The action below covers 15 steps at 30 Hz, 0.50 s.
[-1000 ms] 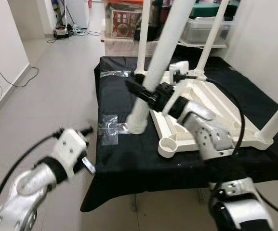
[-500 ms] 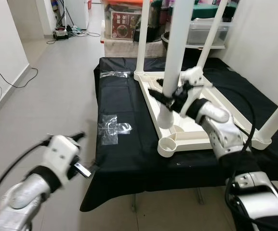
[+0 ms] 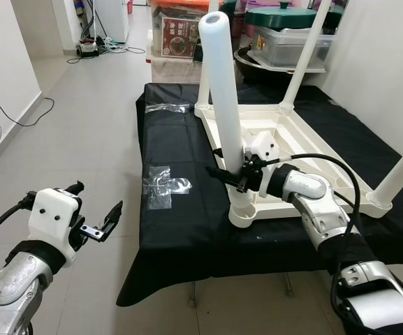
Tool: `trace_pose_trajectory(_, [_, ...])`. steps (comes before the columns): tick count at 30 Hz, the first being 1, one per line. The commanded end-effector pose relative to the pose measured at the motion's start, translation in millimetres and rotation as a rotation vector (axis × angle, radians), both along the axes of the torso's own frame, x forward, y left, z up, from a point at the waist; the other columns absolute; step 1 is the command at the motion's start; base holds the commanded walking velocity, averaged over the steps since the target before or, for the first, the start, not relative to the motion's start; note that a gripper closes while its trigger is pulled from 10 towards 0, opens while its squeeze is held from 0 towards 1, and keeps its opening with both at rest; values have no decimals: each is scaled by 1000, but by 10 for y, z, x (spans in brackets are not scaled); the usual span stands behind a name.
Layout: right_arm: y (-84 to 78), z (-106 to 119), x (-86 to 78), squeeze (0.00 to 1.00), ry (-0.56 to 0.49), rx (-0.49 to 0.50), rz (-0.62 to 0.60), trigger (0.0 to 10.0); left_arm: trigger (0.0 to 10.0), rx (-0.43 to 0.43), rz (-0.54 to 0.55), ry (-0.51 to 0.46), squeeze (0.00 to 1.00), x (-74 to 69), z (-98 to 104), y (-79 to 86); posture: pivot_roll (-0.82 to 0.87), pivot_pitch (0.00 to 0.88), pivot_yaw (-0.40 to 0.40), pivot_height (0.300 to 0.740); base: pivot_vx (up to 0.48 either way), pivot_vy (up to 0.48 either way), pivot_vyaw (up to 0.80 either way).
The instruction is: Building children table
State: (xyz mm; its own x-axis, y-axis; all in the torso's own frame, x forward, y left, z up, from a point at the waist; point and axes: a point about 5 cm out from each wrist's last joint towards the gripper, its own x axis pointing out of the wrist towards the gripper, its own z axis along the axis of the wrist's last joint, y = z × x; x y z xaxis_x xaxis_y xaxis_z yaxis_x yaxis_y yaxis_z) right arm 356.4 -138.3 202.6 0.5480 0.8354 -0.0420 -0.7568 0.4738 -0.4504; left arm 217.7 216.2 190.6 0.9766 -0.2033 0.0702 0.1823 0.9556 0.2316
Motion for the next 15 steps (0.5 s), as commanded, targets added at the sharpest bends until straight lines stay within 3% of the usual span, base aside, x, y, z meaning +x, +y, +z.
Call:
trace_pose_trajectory(1, [-24,30,-15,0,-17,-18,21,0,10000,-4,10,-4,0,-21,21,6,140,0,-111,740,0,0,0])
trace_pose_trajectory(7, [-94,-25,-28,0,-24,-74,34,0,10000,-10,20,-6,0,-16,25,18,137,0,-109,740,0,0,0])
trace_pose_trajectory(15, [-74,-70,-70,0,25,-47,88,0,10000,-16,17,-10,0,-2,39,13,139,0,-104,740,0,0,0])
